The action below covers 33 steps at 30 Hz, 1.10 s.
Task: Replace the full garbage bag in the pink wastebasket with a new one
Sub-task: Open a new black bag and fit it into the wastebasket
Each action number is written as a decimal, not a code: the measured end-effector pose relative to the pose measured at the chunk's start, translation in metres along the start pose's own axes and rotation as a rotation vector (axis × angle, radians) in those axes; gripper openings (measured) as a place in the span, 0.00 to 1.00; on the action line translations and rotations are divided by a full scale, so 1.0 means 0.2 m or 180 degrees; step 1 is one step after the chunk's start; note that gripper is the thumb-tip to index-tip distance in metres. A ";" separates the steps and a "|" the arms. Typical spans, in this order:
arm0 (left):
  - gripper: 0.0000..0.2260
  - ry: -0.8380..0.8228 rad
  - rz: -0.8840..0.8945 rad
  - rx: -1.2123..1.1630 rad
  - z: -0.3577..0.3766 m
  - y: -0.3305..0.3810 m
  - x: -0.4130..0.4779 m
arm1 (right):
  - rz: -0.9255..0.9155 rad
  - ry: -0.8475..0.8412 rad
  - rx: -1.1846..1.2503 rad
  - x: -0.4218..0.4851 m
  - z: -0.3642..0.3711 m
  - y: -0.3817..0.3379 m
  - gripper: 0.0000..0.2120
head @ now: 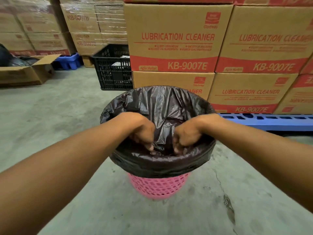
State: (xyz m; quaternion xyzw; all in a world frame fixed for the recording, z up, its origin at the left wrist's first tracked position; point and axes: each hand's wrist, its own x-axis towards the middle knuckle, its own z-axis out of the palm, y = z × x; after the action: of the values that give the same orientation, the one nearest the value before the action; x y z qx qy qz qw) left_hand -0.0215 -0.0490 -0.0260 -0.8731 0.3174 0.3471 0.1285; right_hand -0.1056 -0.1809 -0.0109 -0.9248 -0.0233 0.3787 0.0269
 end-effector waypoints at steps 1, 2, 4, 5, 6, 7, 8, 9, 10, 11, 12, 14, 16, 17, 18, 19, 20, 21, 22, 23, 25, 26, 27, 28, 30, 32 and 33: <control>0.13 0.0255 0.0068 -0.0084 -0.03 -0.01 0.00 | 0.0038 0.0325 0.0093 -0.01 -0.04 0.03 0.13; 0.12 0.0397 0.0080 -0.0201 -0.06 -0.03 -0.02 | 0.0040 0.0680 0.0156 -0.02 -0.08 0.05 0.11; 0.07 0.0566 0.0097 -0.0595 -0.11 -0.06 -0.02 | 0.0044 0.1221 0.0439 -0.01 -0.14 0.09 0.10; 0.07 0.0593 0.0114 -0.0820 -0.13 -0.07 -0.01 | 0.0038 0.1360 0.0711 0.02 -0.17 0.11 0.09; 0.09 0.0589 0.0117 -0.0993 -0.15 -0.08 -0.01 | 0.0021 0.1439 0.0989 0.04 -0.19 0.12 0.09; 0.11 0.0521 0.0115 -0.1107 -0.16 -0.09 0.02 | 0.0035 0.1390 0.1208 0.07 -0.21 0.13 0.08; 0.12 0.0357 0.0067 -0.1141 -0.16 -0.10 0.04 | 0.0072 0.1187 0.1365 0.12 -0.21 0.13 0.09; 0.11 0.0129 0.0024 -0.1150 -0.15 -0.11 0.07 | 0.0149 0.0770 0.1488 0.16 -0.21 0.14 0.09; 0.09 -0.0160 -0.0089 -0.1131 -0.15 -0.12 0.10 | 0.0268 0.0205 0.1533 0.21 -0.19 0.16 0.09; 0.06 -0.0435 -0.0214 -0.1119 -0.14 -0.13 0.12 | 0.0418 -0.0374 0.1435 0.25 -0.17 0.15 0.09; 0.11 -0.0606 -0.0316 -0.1042 -0.14 -0.14 0.14 | 0.0521 -0.0784 0.1196 0.30 -0.15 0.16 0.13; 0.29 -0.0385 -0.0442 -0.0636 -0.13 -0.16 0.20 | 0.0679 -0.0625 0.0387 0.37 -0.13 0.18 0.31; 0.35 -0.0015 -0.0429 -0.0388 -0.12 -0.18 0.24 | 0.0525 0.0104 0.0158 0.38 -0.15 0.17 0.37; 0.35 -0.0045 -0.0419 -0.0415 -0.12 -0.19 0.27 | 0.0433 0.0249 0.0235 0.36 -0.16 0.16 0.35; 0.35 -0.0168 -0.0379 -0.0371 -0.11 -0.19 0.28 | 0.0271 0.0264 0.0310 0.35 -0.17 0.16 0.31; 0.33 -0.0245 -0.0336 -0.0349 -0.11 -0.18 0.28 | 0.0214 0.0190 0.0350 0.33 -0.17 0.15 0.27; 0.30 -0.0200 -0.0291 -0.0321 -0.12 -0.18 0.26 | 0.0186 0.0151 0.0386 0.31 -0.17 0.15 0.23; 0.25 -0.0098 -0.0211 -0.0321 -0.13 -0.17 0.23 | 0.0168 0.0180 0.0434 0.28 -0.18 0.15 0.19; 0.20 0.0014 -0.0165 -0.0449 -0.16 -0.17 0.21 | 0.0180 0.0334 0.0625 0.26 -0.19 0.16 0.14; 0.16 0.0112 -0.0151 -0.0761 -0.19 -0.18 0.20 | 0.0193 0.0593 0.0823 0.24 -0.21 0.18 0.09; 0.14 0.0011 -0.0158 -0.1069 -0.25 -0.20 0.17 | 0.0338 0.1100 0.0733 0.20 -0.28 0.21 0.06; 0.15 -0.0180 -0.0225 -0.0951 -0.25 -0.22 0.15 | 0.0402 0.1204 0.0511 0.20 -0.29 0.23 0.07; 0.19 -0.0395 -0.0328 -0.0721 -0.23 -0.23 0.14 | 0.0460 0.1078 0.0238 0.21 -0.27 0.24 0.10; 0.25 -0.0746 -0.0430 -0.0390 -0.20 -0.24 0.14 | 0.0512 0.0732 0.0033 0.22 -0.23 0.23 0.14; 0.39 -0.1398 -0.0550 0.0061 -0.10 -0.26 0.20 | 0.0509 -0.0102 -0.0320 0.27 -0.13 0.23 0.21; 0.47 -0.1392 -0.0532 0.0121 -0.04 -0.26 0.25 | 0.0436 -0.0396 -0.0351 0.29 -0.07 0.23 0.24; 0.46 -0.1143 -0.0451 0.0038 -0.03 -0.24 0.21 | 0.0381 -0.0238 -0.0137 0.27 -0.07 0.22 0.23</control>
State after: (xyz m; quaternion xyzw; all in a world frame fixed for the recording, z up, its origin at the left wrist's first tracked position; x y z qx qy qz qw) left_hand 0.0366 -0.0344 -0.0502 -0.8165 0.2292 0.4854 0.2124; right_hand -0.0554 -0.2217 -0.0419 -0.9101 0.0229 0.4134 -0.0167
